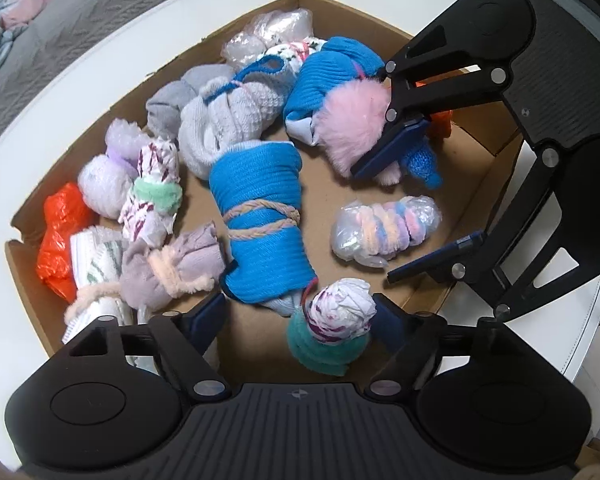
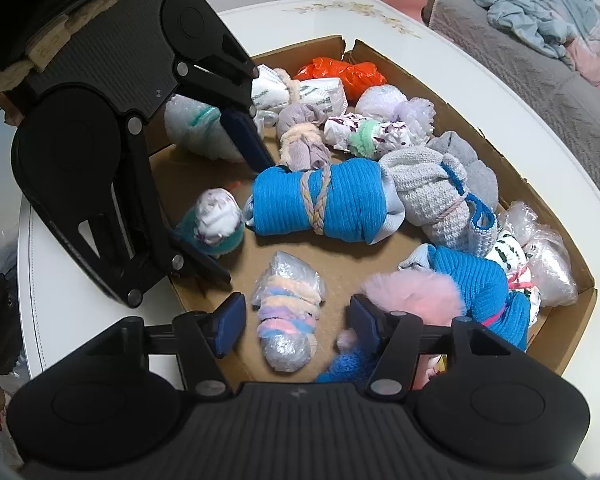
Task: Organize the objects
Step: 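Open both grippers to release the bundles in the box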
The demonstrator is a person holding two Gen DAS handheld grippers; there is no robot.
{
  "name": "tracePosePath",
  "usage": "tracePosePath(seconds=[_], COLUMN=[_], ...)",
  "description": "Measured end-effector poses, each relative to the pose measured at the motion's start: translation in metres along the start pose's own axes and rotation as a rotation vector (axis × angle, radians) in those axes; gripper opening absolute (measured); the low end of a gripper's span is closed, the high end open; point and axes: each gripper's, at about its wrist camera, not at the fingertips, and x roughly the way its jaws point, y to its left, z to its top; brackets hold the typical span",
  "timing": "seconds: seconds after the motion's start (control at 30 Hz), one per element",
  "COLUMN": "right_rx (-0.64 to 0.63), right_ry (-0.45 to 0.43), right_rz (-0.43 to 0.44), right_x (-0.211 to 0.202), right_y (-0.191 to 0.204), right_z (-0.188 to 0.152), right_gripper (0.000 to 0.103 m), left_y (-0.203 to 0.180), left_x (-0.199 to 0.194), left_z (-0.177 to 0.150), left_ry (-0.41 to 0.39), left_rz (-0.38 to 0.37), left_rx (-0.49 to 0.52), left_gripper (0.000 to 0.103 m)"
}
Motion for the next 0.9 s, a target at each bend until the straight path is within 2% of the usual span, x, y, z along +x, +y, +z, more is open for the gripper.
tracePosePath(seconds=[0.3,0.67,0.77,0.8,0.87,0.9], right_rx=[0.004,0.008,0.032,0.039,0.064,0.079], right_ry=[-0.006,-0.028,-0.039,-0.042,-0.047,-0.052], right_rz=[0.008,0.004,0.011,0.01,0.01,0.011], right_x=[-0.003,-0.019,-0.028,-0.031,-0.038,-0.041], right_y=[-0.004,-0.009,-0.014,-0.015,-0.017,-0.018], right_z=[0.002,-0.001,-0.006,-0.008,-0.01,-0.011], right_gripper=[0.068,0.08,0.087,0.087,0.09,0.093], left_y=[-0.005,-0.015,-0.009,-0.008,0.008,0.005], left_x=[-0.005,-0.017,-0.03,-0.034,-0.042,-0.049], left_z=[0.002,0.003,-0.015,-0.015,-0.02,-0.014], left_ry=[0.0,-0.009,-0.02,-0.02,-0.02,-0.016], left_rz=[0.013,0.032,0.043,0.04,0.025,0.02], left_rx=[-0.023,-0.04,-0.065,-0.078,-0.107,-0.128], left_gripper=[0.094,0.096,0.099,0.102,0.102,0.102])
